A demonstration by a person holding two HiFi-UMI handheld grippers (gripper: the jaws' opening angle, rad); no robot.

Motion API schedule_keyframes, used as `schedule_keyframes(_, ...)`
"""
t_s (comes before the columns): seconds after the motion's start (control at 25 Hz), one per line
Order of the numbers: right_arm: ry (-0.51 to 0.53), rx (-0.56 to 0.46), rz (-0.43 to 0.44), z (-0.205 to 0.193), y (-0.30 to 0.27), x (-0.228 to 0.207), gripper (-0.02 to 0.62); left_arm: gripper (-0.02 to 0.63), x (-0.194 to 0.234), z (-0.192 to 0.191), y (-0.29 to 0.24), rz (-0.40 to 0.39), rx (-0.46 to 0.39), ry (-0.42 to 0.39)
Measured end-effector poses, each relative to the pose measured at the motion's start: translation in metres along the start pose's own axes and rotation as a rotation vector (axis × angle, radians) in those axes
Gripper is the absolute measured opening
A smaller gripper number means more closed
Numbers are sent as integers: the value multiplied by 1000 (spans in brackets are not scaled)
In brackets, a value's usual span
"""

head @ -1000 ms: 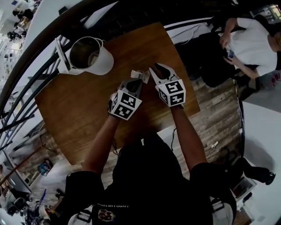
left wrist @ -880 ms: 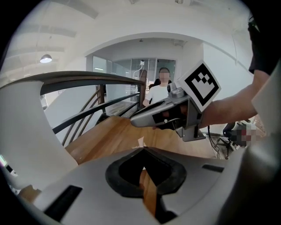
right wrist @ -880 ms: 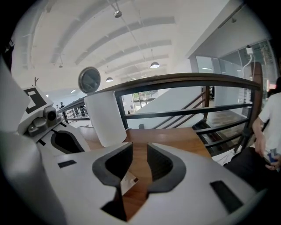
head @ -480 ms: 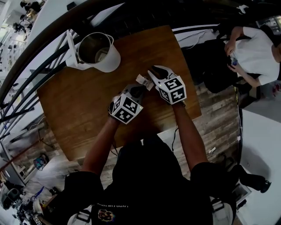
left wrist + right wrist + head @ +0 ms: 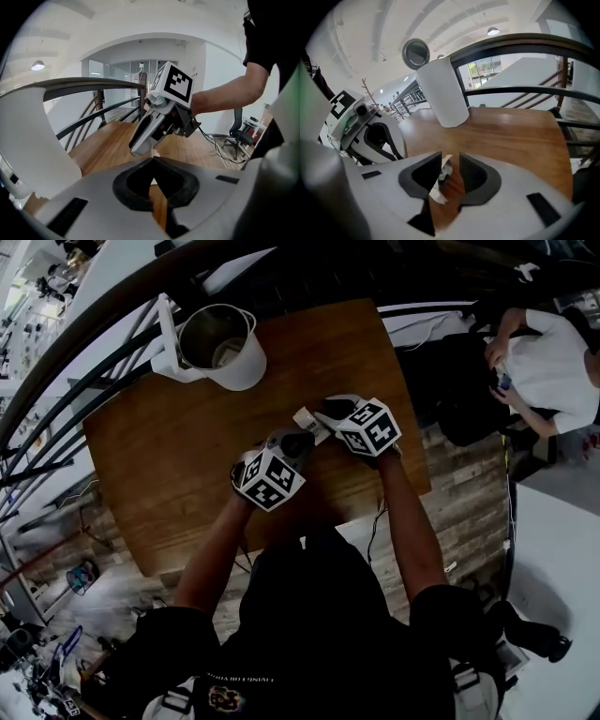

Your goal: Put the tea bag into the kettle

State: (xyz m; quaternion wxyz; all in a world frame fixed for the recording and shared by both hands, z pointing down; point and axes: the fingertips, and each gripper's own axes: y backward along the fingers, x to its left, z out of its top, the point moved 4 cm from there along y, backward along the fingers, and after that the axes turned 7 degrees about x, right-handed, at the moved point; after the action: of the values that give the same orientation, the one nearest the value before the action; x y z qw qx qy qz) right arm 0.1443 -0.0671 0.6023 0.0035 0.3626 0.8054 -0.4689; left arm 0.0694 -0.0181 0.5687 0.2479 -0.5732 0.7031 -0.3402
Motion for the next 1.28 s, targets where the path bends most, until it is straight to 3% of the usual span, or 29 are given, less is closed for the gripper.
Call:
schedule_keyframes(0.16, 14, 47, 51, -6, -9, 10, 117, 5, 0, -1, 1, 14, 0, -10)
schedule_keyframes(0.36, -7, 46, 45, -12, -10, 10, 117, 5, 1, 1, 3, 25, -9, -7)
schedule_keyframes(0.68, -165, -123, -47, -18, 21, -4, 117, 5, -3, -2, 2, 23, -9, 4)
schedule_keyframes(0.96, -215, -114, 2, -30, 20, -5, 117, 5, -8, -8, 2, 22, -4, -2)
schedule_keyframes(1.28, -159, -60, 101, -27, 14, 7, 117, 5, -6, -12, 11, 44, -27, -12)
